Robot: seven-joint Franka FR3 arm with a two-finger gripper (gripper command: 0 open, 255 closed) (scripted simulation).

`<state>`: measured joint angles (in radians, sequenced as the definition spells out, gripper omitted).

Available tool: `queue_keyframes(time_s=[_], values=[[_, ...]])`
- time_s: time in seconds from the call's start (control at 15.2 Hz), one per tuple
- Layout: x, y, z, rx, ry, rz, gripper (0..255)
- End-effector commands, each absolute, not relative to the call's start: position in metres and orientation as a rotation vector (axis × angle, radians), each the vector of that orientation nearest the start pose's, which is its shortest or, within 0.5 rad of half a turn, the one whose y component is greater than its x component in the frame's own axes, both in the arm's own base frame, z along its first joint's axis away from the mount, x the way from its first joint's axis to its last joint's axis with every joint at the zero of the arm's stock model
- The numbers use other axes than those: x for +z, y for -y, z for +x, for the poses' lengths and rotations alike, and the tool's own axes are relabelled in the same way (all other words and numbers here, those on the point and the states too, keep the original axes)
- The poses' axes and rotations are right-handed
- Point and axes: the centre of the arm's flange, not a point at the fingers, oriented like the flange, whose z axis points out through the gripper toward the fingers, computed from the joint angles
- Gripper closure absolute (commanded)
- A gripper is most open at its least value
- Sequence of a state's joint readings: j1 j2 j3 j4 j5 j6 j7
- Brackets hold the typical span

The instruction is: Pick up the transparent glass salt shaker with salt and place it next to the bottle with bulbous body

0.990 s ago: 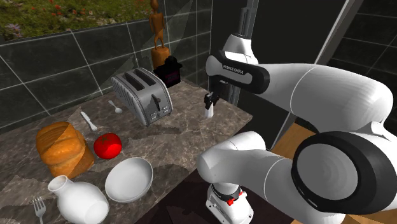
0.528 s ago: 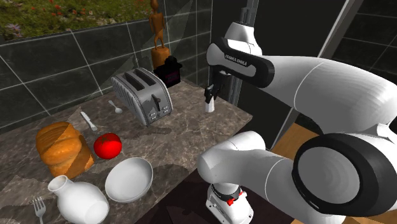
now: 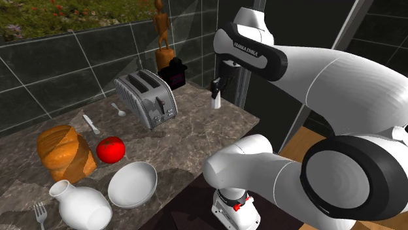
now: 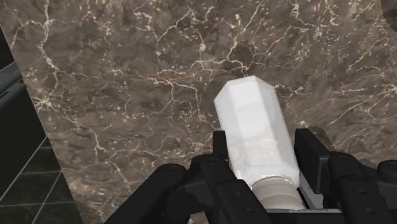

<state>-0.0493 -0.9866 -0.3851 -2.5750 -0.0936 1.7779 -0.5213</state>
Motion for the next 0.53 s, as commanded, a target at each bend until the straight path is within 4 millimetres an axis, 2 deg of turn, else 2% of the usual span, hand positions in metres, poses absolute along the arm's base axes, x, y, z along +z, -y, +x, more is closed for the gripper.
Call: queue_keyframes(time_s=[0.0,0.46], values=[[0.551,0.15,0.252,-0.342,0.356,-2.952,255],[0.588,0.15,0.252,-0.342,0.356,-2.952,255]])
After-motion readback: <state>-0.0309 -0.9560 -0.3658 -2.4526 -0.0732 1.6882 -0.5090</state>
